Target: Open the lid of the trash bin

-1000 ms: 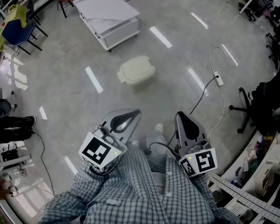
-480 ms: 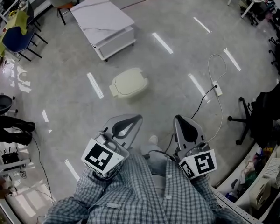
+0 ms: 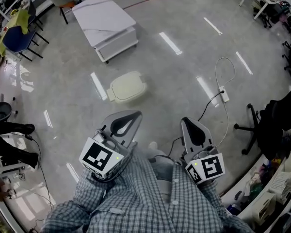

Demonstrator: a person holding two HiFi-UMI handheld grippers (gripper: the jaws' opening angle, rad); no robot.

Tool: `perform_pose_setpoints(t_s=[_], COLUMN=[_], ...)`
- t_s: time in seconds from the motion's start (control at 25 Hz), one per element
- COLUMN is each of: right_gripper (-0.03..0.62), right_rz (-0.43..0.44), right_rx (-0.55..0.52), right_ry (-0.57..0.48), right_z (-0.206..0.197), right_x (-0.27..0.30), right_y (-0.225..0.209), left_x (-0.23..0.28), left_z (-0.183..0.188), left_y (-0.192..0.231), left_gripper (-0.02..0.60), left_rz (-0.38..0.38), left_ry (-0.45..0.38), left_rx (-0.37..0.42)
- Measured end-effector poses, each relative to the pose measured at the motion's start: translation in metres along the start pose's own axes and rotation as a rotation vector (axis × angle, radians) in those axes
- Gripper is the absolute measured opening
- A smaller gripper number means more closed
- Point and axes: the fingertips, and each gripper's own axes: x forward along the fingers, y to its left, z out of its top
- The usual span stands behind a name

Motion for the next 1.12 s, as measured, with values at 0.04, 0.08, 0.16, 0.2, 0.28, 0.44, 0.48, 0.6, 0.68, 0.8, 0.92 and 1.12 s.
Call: perform_pose_setpoints(t_s=[0.04, 0.08, 0.16, 0.2, 0.28, 0.44, 0.48, 0.6, 0.68, 0.8, 0.92, 1.12], right_gripper=[0.025, 0.025, 0.025, 0.025, 0.025, 0.025, 0.025, 0.025, 0.025, 0.025, 0.025, 0.025], right_rz=[-0.006, -0.012, -0.023, -0.027, -0.033, -0.059, -0.067, -0.081, -0.086, -0.085, -0.069, -0.061], right_rx=[0.005, 0.010, 0.017, 0.019, 0.033, 0.084, 0.078, 0.055, 0.056, 0.058, 0.057, 0.048], right_ry=[0.002, 0.005, 0.014, 0.017, 0.009, -0.011, -0.008, -0.006, -0.001, 0.013, 0.026, 0.023], right_z=[-0.001, -0.003, -0.007, -0.008, -0.008, -0.008, -0.009, -0.011, -0.012, -0.011, -0.004, 0.012], right_x=[-0.001, -0.002, -0.005, -0.006, -0.007, -0.008, -0.008, -0.004, 0.001, 0.018, 0.041, 0.081], right_y=[-0.005, -0.010, -0.019, -0.022, -0.027, -0.036, -0.040, -0.054, -0.062, -0.072, -0.082, -0.103], left_x=[0.004, 0.008, 0.015, 0.017, 0.022, 0.036, 0.041, 0.056, 0.065, 0.078, 0.093, 0.123], left_z=[0.000, 0.000, 0.000, 0.000, 0.000, -0.003, -0.002, 0.000, -0.001, -0.002, 0.003, 0.020], left_y=[0.000, 0.000, -0.002, -0.004, -0.005, -0.006, -0.006, -0.004, 0.000, 0.015, 0.032, 0.061], left_gripper=[0.005, 0.005, 0.005, 0.005, 0.005, 0.005, 0.005, 0.005, 0.005, 0.005, 0.005, 0.005], left_rz=[0.001, 0.001, -0.003, -0.006, -0.016, -0.053, -0.063, -0.080, -0.083, -0.076, -0.065, -0.073], left_ry=[0.004, 0.008, 0.015, 0.018, 0.022, 0.032, 0.033, 0.027, 0.025, 0.029, 0.023, 0.013], left_rx=[0.007, 0.012, 0.015, 0.014, 0.009, 0.008, 0.008, 0.007, -0.001, -0.017, -0.023, -0.028])
